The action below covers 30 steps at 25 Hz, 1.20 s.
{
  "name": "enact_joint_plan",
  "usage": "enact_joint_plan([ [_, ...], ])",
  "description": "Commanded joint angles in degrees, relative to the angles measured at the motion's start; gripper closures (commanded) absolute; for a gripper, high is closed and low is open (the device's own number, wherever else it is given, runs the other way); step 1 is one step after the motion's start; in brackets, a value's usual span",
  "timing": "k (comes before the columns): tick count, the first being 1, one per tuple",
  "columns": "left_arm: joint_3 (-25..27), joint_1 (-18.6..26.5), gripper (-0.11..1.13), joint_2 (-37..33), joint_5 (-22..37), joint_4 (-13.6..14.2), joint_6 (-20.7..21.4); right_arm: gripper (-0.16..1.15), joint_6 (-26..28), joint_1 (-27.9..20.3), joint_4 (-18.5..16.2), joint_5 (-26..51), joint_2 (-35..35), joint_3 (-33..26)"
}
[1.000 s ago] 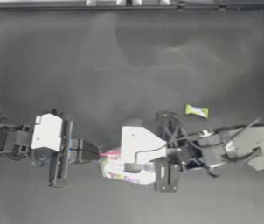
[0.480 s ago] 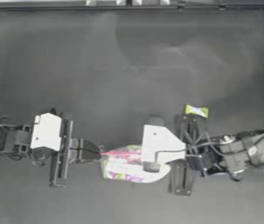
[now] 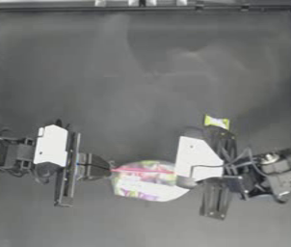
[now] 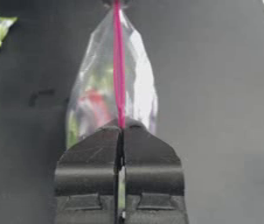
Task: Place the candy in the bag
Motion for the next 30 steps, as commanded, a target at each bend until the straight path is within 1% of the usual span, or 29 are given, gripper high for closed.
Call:
enact_joint_plan([
  [1,-0.26,-0.26,0.97,-2.46,-0.18,0.09,0.09,0.91,2.29,1.41,-0.79,0.44,-2.99,1.32],
  [10,-0.09,-0.18,0.97,-2.46,-0.18,0.09,0.09,0.91,7.47,3.52,-1.14,0.44,-5.54,5.19],
  [25,0.26,-0.18,0.97,-2.37,-0.18,0.00,0.00,0.91,10.99,4.92,-1.14,0.53,-7.47,7.91],
  [28,0.18,-0.18,0.97,-2.11,-0.26,0.00,0.00,0.91,10.90,5.01,-1.85,0.70,-7.73,7.47],
  [30,0.00,0.09,0.97,-2.11,-0.53,0.00,0.09,0.91,10.90,5.01,-2.90,0.62,-8.00,6.77],
])
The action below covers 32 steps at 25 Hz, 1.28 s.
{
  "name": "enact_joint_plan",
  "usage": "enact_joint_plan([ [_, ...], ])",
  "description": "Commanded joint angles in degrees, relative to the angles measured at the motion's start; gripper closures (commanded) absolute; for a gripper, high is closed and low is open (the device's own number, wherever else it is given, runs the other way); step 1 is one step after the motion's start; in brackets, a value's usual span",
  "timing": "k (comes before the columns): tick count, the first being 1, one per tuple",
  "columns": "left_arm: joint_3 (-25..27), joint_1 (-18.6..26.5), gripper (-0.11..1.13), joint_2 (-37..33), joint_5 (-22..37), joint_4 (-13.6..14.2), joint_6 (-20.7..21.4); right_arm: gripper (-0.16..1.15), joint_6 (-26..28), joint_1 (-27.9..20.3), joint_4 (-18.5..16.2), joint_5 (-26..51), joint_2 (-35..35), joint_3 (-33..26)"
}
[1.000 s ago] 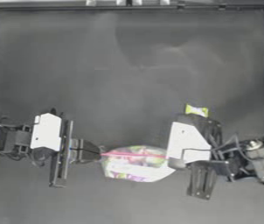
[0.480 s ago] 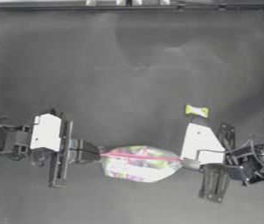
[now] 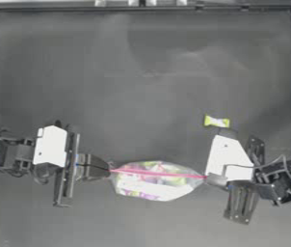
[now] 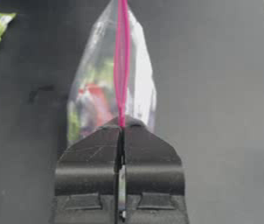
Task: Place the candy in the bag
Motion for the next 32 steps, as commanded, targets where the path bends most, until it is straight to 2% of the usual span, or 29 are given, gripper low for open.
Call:
enact_joint_plan([
  [1,-0.62,0.26,0.97,-2.02,-0.44,0.09,0.18,0.91,0.18,0.62,-1.67,0.35,-1.67,-1.41],
  [7,-0.88,1.23,0.97,-2.55,-0.44,0.18,0.18,0.91,-0.26,0.09,-6.68,0.79,-2.11,-3.78],
  [11,-0.79,2.37,0.97,-3.87,-0.35,0.26,0.44,0.91,-0.70,-1.23,-8.17,0.70,-2.99,-4.13],
  [18,-0.79,5.54,0.97,-7.38,1.41,0.18,4.04,0.91,-1.58,-3.60,-10.81,0.44,-5.01,-4.13],
  [26,-0.79,8.88,0.97,-8.26,3.08,0.26,5.89,0.91,-6.68,-8.53,-10.37,-2.02,-5.45,-4.04],
  [32,-0.26,11.07,0.97,-7.82,3.16,0.26,6.15,0.91,-10.02,-11.69,-8.79,-3.25,-5.45,-3.52],
])
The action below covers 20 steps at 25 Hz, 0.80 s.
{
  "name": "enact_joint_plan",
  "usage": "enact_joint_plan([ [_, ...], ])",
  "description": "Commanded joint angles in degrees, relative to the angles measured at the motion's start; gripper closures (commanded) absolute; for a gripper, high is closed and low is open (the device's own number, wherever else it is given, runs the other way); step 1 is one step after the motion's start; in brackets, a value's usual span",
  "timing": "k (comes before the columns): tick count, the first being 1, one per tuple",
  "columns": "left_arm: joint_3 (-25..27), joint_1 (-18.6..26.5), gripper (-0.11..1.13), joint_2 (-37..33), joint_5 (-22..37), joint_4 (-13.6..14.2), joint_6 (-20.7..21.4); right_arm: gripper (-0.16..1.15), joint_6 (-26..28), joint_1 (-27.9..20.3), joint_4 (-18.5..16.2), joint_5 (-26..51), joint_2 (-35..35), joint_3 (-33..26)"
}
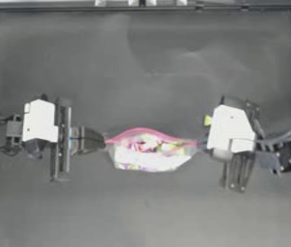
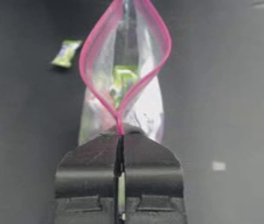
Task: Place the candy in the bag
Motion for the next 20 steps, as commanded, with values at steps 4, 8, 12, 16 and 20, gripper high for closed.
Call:
enact_joint_plan([
  [4,-0.18,1.76,0.97,-0.26,-0.18,0.18,0.18,0.91,-1.23,-1.76,1.05,-1.49,-1.14,0.26],
  [8,-0.35,2.29,0.97,1.76,-0.62,0.18,0.26,0.91,-1.23,-2.55,1.05,-2.64,-1.14,1.67],
  [12,-0.79,2.72,0.97,3.69,-0.70,0.18,0.26,0.91,-1.23,-3.52,1.14,-4.31,-1.14,3.08],
  [16,-0.88,2.72,0.97,4.39,-0.79,0.18,0.18,0.91,-1.23,-3.69,1.58,-6.59,-0.97,3.96],
  [20,-0.97,2.81,0.97,5.45,-1.05,0.18,0.09,0.91,-0.97,-4.13,1.58,-8.26,-0.44,5.10],
])
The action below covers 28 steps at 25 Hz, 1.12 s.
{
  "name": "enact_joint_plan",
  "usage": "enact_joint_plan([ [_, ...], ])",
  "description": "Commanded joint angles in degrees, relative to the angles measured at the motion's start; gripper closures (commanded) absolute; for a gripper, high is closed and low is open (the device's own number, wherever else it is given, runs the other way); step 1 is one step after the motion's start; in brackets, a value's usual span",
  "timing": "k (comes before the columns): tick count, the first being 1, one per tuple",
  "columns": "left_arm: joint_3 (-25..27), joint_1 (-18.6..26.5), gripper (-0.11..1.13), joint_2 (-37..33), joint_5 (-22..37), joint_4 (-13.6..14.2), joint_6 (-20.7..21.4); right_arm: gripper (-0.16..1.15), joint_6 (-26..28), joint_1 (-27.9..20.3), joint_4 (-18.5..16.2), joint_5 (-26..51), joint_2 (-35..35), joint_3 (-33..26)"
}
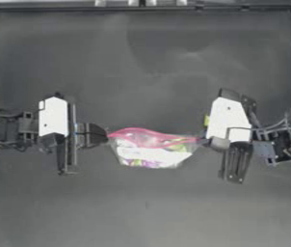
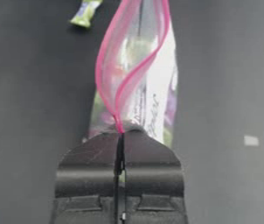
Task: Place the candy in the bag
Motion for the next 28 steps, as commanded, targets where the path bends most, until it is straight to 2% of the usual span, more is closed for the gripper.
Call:
enact_joint_plan([
  [1,-1.32,0.09,0.97,0.26,-0.88,0.09,0.09,0.91,0.18,-0.44,0.18,-1.76,-0.26,0.18],
  [15,-1.32,-1.41,0.97,4.31,-5.80,0.00,-0.35,0.91,0.35,-1.49,0.26,-7.91,3.25,0.79],
  [28,-1.32,-2.90,0.97,8.79,-10.55,-0.09,-1.67,0.91,0.18,-2.72,0.09,-8.79,6.06,0.79],
])
